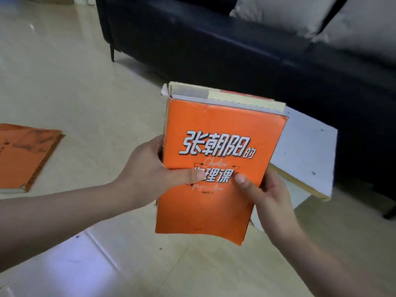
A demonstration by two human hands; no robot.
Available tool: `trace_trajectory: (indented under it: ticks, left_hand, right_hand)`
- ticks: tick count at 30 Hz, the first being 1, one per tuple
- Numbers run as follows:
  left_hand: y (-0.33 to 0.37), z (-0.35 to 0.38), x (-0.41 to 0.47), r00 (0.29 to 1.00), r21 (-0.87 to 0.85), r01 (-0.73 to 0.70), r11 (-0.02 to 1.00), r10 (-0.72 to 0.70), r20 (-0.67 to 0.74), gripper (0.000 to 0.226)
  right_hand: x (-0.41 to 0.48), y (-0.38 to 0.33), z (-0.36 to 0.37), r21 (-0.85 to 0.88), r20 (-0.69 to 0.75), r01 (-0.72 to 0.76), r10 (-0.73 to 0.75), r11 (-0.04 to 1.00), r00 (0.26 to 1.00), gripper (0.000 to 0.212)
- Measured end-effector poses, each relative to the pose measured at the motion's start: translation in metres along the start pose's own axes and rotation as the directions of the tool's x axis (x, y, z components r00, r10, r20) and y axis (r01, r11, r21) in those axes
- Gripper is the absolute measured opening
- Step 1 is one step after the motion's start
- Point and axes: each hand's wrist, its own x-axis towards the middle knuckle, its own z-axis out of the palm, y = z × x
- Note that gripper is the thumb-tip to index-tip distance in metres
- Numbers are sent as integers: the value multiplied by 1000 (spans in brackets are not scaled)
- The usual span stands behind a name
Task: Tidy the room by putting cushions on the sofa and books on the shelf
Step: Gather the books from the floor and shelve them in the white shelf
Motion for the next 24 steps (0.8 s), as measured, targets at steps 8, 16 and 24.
trace_trajectory:
  ticks: [8, 16, 24]
  left_hand:
    - [75, 95, 37, 970, 12, -71, 997, 66, 233, 62]
    - [131, 227, 72, 911, 33, -115, 993, 92, 401, 62]
    - [143, 332, 82, 834, 84, -197, 977, 122, 538, 55]
  right_hand:
    - [-16, -22, -110, 92, -233, 34, -12, 995, 972, 41]
    - [-35, -25, -239, 58, -411, 21, 5, 998, 912, 50]
    - [-62, 1, -306, 165, -622, 32, 79, 986, 779, 69]
